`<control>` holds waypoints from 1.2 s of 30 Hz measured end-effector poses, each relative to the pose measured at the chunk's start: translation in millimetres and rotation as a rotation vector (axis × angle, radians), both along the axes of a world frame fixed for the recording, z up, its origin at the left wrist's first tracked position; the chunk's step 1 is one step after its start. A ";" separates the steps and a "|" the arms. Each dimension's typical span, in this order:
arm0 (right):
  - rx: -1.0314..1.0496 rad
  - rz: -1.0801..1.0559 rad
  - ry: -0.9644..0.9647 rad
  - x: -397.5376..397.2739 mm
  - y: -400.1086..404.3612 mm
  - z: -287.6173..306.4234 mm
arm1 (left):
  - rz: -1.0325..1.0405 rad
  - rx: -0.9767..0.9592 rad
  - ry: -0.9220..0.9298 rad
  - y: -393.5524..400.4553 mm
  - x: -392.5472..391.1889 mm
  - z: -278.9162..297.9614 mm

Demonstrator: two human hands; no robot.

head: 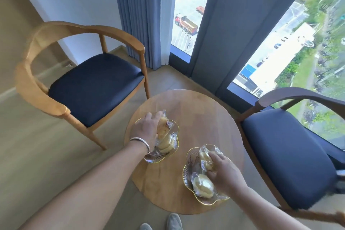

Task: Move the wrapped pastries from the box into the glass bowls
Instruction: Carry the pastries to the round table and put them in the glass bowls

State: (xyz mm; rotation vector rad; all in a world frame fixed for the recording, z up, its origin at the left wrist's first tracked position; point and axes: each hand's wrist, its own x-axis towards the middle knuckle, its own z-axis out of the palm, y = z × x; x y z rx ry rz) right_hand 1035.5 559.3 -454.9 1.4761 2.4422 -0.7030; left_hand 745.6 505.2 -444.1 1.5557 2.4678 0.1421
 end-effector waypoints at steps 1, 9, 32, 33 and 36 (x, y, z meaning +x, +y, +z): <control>-0.005 -0.009 -0.002 0.4 1.5 -5.1 | -0.018 -0.010 0.014 8.7 0.1 -3.4; -0.059 -0.071 -0.003 2.4 22.3 -28.6 | -0.109 -0.077 0.062 53.0 8.3 -39.9; -0.126 -0.113 0.004 7.4 33.7 -58.2 | -0.285 -0.122 -0.079 65.4 14.9 -88.0; -0.126 -0.111 0.006 7.6 33.8 -58.1 | -0.280 -0.122 -0.076 64.1 14.4 -86.1; -0.132 -0.105 0.011 8.1 34.1 -57.1 | -0.261 -0.132 -0.058 59.4 16.5 -81.8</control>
